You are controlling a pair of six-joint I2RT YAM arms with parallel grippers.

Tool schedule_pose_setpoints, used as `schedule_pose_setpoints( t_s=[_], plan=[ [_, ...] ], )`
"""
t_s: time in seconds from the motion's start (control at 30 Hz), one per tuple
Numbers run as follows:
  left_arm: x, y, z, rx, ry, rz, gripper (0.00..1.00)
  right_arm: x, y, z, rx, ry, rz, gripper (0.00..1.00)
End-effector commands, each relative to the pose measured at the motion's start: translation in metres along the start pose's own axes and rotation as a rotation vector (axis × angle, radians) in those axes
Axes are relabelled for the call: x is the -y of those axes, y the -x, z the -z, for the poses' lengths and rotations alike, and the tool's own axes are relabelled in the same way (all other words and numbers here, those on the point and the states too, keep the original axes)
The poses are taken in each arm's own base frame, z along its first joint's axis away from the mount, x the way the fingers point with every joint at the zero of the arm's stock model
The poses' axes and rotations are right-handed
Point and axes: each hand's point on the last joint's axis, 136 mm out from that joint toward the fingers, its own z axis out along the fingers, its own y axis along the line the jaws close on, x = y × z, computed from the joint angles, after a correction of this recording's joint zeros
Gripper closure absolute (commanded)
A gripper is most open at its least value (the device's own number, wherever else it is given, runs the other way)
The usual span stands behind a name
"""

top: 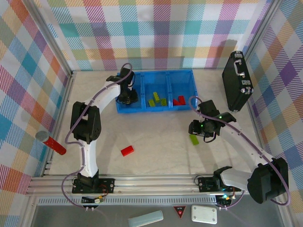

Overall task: Sort the legos into containers by color
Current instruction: Place the lego in the container.

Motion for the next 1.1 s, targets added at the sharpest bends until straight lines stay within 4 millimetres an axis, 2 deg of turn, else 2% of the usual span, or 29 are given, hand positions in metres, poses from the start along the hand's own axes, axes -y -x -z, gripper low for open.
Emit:
schedule_pose_setpoints(
  t_s=[0.0, 0.33, 0.63, 0.8, 1.07],
  plan=[
    [0.007, 0.011, -0.003, -0.006, -0.038, -0.026, 0.64, -0.002, 0.004, 0.010, 0.018, 0.004, -0.014, 0.57],
    [0.001, 0.024, -0.031, -0.026, 0.006, -0.028, 0.63, -0.002, 0.003, 0.006, 0.011, 0.004, -0.011, 0.56],
    [-0.011, 0.019, -0.051, -0.057, 0.072, -0.031, 0.62, -0.001, 0.000, 0.001, 0.002, 0.004, -0.012, 0.56],
    [-0.016, 0.017, -0.053, -0.062, 0.098, -0.029, 0.61, -0.001, -0.001, 0.000, -0.003, 0.006, -0.011, 0.56],
    [-0.014, 0.019, -0.044, -0.053, 0.090, -0.024, 0.54, 0.000, -0.001, 0.001, 0.005, 0.006, -0.005, 0.56]
  ],
)
